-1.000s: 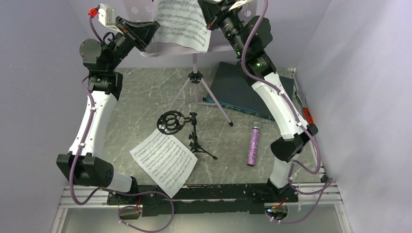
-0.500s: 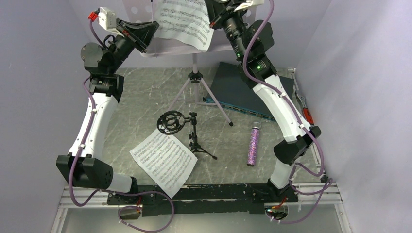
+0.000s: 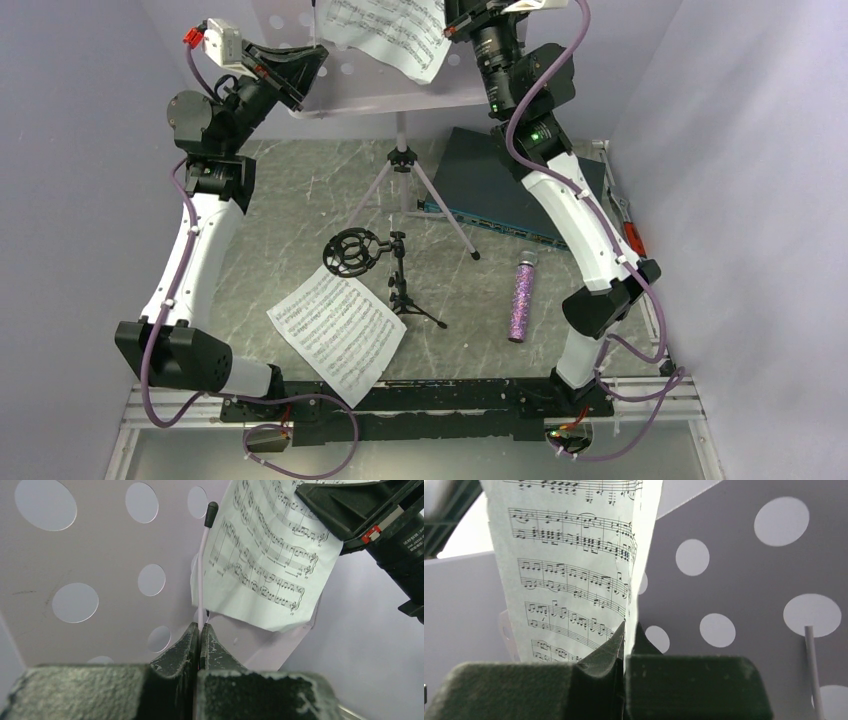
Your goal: Set up the instrument practice props
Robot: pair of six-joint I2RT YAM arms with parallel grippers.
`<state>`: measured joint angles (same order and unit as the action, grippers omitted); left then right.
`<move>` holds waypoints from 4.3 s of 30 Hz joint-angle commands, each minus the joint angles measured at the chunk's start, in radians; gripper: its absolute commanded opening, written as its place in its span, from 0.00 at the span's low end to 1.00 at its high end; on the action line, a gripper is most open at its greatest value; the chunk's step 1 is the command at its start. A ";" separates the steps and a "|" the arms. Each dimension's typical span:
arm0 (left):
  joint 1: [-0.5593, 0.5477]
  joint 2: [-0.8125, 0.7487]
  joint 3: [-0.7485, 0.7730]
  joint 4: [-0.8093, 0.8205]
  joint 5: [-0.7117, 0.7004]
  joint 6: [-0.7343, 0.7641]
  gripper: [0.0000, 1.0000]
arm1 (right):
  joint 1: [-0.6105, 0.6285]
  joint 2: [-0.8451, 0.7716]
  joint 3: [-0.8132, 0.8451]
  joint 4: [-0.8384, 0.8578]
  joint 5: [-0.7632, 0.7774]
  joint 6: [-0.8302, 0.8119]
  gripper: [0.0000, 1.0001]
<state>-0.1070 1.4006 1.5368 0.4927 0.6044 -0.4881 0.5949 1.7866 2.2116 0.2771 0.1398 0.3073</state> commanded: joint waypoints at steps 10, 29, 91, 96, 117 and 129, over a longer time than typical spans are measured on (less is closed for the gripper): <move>-0.029 -0.040 0.011 0.034 0.026 0.053 0.03 | -0.004 0.089 0.146 0.094 -0.072 0.064 0.00; -0.046 -0.058 -0.012 0.022 0.017 0.047 0.03 | 0.043 0.129 0.128 -0.040 -0.275 0.064 0.00; 0.230 -0.147 0.197 -0.728 -0.032 0.236 0.64 | 0.106 -0.046 -0.179 -0.076 -0.281 0.064 0.17; 0.289 -0.121 0.220 -0.704 0.084 0.201 0.60 | 0.105 -0.047 -0.159 -0.082 -0.265 0.041 0.00; 0.373 0.018 0.206 -0.375 0.414 -0.020 0.49 | 0.105 0.047 0.037 -0.172 -0.299 -0.004 0.00; 0.374 -0.005 0.177 -0.432 0.375 0.046 0.12 | 0.105 0.062 0.059 -0.170 -0.309 0.002 0.00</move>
<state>0.2623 1.4311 1.7325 0.0559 0.9878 -0.4721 0.7010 1.8534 2.2261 0.0929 -0.1555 0.3138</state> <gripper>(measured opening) 0.159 0.010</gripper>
